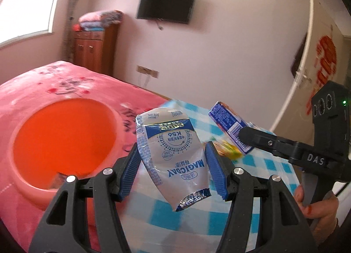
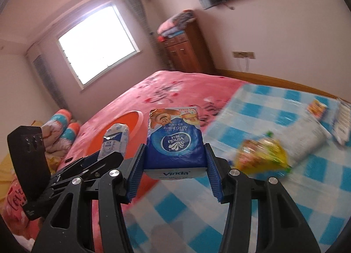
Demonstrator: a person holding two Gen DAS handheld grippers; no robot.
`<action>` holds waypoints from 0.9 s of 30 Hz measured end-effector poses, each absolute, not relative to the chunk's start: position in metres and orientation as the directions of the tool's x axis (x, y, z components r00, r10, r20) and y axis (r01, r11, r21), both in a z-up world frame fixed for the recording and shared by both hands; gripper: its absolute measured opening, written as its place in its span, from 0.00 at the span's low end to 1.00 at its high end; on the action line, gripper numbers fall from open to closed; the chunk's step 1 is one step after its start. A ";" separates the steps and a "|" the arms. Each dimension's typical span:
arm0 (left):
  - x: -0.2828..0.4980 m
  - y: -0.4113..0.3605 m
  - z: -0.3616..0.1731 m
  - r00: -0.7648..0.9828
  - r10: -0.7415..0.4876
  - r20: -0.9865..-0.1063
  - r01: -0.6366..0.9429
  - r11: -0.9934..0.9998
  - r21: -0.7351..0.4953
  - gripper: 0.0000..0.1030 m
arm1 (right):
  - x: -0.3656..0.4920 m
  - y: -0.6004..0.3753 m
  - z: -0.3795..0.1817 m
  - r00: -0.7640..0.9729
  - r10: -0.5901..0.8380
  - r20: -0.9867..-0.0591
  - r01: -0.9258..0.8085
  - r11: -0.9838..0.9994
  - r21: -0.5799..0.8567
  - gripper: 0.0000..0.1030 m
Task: Collect trash
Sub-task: 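Carry the pouch and tissue pack to the orange bucket and release both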
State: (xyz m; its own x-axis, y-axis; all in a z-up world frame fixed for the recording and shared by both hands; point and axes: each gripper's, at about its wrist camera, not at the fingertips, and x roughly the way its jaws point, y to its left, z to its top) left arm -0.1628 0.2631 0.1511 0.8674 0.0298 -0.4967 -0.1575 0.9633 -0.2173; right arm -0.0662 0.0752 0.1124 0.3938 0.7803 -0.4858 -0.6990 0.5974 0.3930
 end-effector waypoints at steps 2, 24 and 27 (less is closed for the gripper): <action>-0.168 0.278 0.154 0.869 0.067 -0.490 -0.195 0.957 -0.215 0.59 | -0.070 0.100 0.121 0.362 0.799 -0.480 -0.733 0.562 0.384 0.51; -0.164 0.384 0.120 0.771 0.261 -0.581 -0.454 0.865 -0.214 0.79 | -0.068 0.240 0.112 0.227 0.832 -0.506 -0.807 0.452 0.380 0.78; -0.165 0.385 0.121 0.771 0.270 -0.576 -0.457 0.865 -0.205 0.85 | -0.067 0.230 0.112 0.274 0.819 -0.504 -0.795 0.487 0.361 0.86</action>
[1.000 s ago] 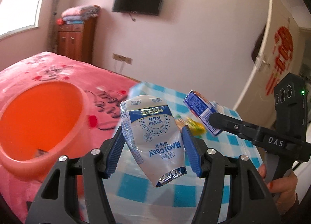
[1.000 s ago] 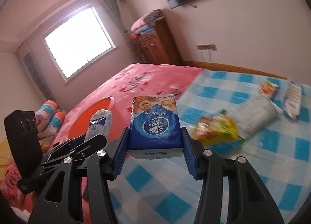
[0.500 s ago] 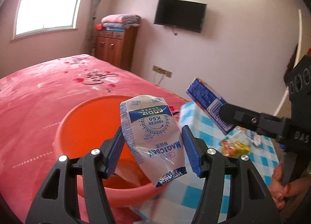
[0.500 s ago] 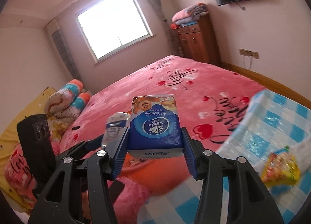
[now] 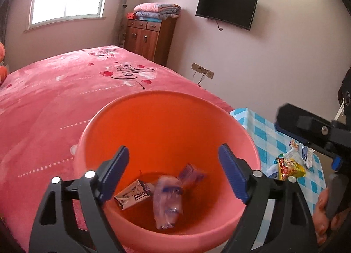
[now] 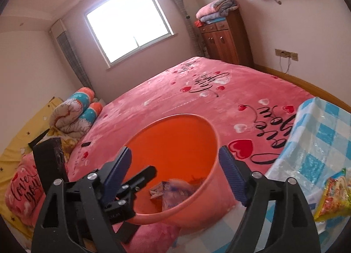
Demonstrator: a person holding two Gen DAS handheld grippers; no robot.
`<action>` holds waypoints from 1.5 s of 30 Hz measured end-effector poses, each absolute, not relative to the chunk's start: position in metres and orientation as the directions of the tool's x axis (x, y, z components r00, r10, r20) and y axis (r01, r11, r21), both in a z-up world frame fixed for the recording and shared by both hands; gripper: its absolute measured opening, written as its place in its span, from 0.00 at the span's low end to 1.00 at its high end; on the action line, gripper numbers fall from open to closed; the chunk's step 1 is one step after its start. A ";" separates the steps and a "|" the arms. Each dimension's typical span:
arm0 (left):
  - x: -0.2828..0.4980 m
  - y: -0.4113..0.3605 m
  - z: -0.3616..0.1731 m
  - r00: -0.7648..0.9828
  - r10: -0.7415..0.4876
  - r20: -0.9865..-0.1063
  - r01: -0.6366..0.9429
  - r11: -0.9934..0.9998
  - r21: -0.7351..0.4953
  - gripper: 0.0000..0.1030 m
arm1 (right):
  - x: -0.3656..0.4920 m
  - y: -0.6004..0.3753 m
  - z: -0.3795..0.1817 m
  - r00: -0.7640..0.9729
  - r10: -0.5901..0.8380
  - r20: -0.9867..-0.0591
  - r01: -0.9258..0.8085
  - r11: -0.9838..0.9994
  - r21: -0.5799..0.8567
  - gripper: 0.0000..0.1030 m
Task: Collect trash
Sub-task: 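Carry the pouch and tissue pack to the orange bucket and release both, then withdraw both open grippers from above the bucket, then move both tools back over the table toward the remaining items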
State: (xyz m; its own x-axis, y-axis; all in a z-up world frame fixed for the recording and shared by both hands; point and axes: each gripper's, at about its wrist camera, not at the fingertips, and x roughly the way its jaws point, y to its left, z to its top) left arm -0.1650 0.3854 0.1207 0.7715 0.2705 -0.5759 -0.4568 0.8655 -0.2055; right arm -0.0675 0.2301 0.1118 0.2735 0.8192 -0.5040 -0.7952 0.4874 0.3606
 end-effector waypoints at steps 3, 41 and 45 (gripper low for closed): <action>-0.168 0.384 0.124 0.771 0.288 -0.567 -0.467 0.862 -0.197 0.87 | -0.071 0.215 0.110 0.327 0.805 -0.495 -0.782 0.524 0.337 0.87; -0.180 0.280 0.149 0.828 0.201 -0.523 -0.301 0.947 -0.113 0.88 | -0.103 0.066 0.054 0.567 0.633 -0.527 -0.590 0.759 0.277 0.92; -0.177 0.263 0.150 0.833 0.182 -0.522 -0.269 0.959 -0.095 0.88 | -0.104 0.051 0.054 0.587 0.623 -0.517 -0.575 0.771 0.275 0.92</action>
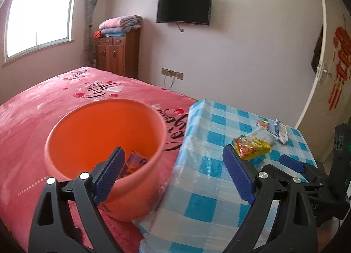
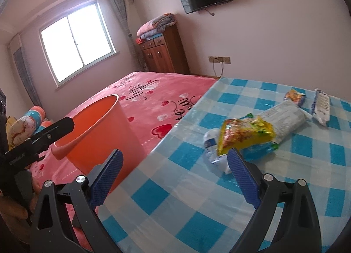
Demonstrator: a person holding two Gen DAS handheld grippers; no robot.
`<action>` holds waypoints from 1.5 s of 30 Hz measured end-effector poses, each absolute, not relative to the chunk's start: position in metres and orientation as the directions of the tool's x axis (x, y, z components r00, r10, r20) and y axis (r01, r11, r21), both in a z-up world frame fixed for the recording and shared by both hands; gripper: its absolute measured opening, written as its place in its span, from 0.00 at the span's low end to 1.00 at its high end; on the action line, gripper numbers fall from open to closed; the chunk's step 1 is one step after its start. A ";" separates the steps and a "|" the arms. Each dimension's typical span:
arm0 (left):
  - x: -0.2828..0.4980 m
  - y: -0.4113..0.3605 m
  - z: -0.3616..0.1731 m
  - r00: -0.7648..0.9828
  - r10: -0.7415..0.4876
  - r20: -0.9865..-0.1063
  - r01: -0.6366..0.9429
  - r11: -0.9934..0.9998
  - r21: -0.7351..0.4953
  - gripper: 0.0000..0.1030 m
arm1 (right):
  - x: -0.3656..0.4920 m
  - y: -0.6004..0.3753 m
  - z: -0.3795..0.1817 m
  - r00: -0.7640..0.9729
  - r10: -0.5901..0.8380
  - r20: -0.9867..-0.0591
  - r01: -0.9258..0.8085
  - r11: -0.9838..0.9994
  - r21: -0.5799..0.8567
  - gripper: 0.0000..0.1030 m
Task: Collect trash
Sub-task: 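Move both tools back over the table toward the remaining items, then grasp the yellow cake packet with the left gripper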
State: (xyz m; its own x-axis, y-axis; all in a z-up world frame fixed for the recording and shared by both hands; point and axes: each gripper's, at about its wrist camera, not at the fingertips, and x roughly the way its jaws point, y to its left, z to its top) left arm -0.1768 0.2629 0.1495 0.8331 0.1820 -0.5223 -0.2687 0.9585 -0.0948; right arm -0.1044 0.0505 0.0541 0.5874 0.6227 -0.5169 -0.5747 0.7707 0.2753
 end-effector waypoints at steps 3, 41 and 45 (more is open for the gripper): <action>-0.171 0.247 0.148 0.834 0.167 -0.526 -0.239 0.968 -0.072 0.88 | -0.102 0.034 0.053 0.607 0.608 -0.512 -0.552 0.786 0.279 0.92; 0.181 -0.009 0.065 0.598 -0.047 -0.800 0.213 0.972 0.102 0.88 | -0.013 -0.202 -0.014 0.662 0.555 -0.504 -0.185 0.772 0.608 0.93; 0.223 -0.015 0.043 0.547 -0.007 -0.837 0.200 0.972 0.123 0.88 | -0.012 -0.211 -0.015 0.659 0.563 -0.499 -0.178 0.761 0.623 0.93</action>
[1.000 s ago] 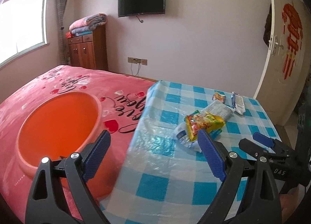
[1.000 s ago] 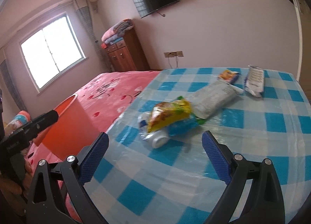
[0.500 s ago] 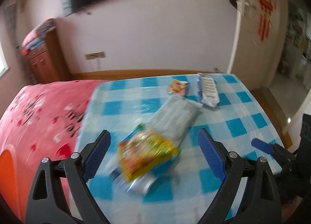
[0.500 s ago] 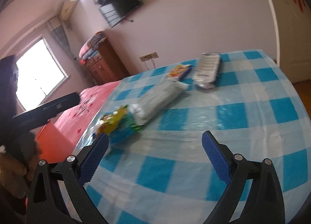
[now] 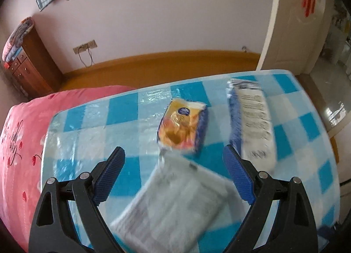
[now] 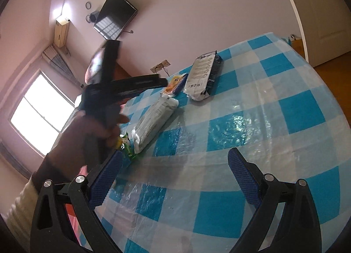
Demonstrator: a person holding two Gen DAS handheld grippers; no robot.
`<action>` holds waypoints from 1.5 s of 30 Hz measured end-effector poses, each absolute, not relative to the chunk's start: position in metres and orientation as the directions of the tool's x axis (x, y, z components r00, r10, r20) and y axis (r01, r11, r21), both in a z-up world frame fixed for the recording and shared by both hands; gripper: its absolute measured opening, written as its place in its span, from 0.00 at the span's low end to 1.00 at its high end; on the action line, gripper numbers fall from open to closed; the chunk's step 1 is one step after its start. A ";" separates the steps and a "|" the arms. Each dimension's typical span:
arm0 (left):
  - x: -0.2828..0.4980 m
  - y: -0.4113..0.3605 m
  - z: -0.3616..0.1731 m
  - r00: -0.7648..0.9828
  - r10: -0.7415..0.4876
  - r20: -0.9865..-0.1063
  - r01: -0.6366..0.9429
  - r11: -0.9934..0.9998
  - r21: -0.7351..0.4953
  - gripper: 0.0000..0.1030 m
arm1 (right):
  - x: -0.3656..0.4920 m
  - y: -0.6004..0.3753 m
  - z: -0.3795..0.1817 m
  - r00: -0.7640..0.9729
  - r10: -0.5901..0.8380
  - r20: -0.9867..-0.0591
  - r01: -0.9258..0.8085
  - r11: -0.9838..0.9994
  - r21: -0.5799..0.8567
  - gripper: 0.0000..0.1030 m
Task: Collect trash
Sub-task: 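Grasp the yellow cake packet with the left gripper, then grasp the long white wipes packet with the right gripper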
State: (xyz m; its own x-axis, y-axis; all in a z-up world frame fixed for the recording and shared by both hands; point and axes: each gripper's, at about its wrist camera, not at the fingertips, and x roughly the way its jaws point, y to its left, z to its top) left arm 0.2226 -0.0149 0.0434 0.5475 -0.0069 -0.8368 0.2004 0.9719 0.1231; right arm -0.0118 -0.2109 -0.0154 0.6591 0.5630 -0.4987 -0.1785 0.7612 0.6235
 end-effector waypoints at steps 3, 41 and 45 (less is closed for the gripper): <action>0.240 -0.014 0.032 0.506 -0.017 -0.862 0.189 0.978 0.092 0.88 | -0.011 -0.217 -0.018 0.655 0.573 -0.493 -0.174 0.749 0.639 0.93; 0.114 -0.117 0.016 0.410 -0.263 -0.873 0.553 0.833 0.009 0.48 | 0.004 -0.293 -0.022 0.727 0.408 -0.553 0.017 0.794 0.608 0.93; 0.092 -0.101 0.018 0.411 -0.316 -0.855 0.523 0.850 -0.063 0.44 | 0.021 -0.298 -0.024 0.705 0.437 -0.559 0.018 0.777 0.630 0.93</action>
State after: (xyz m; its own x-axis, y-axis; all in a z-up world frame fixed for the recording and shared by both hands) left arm 0.0922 -0.1013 0.0180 0.4110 -0.3162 -0.8550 0.5230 0.8500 -0.0629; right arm 0.0208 -0.2975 -0.0237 0.7051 0.4368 -0.5586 0.0179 0.7766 0.6298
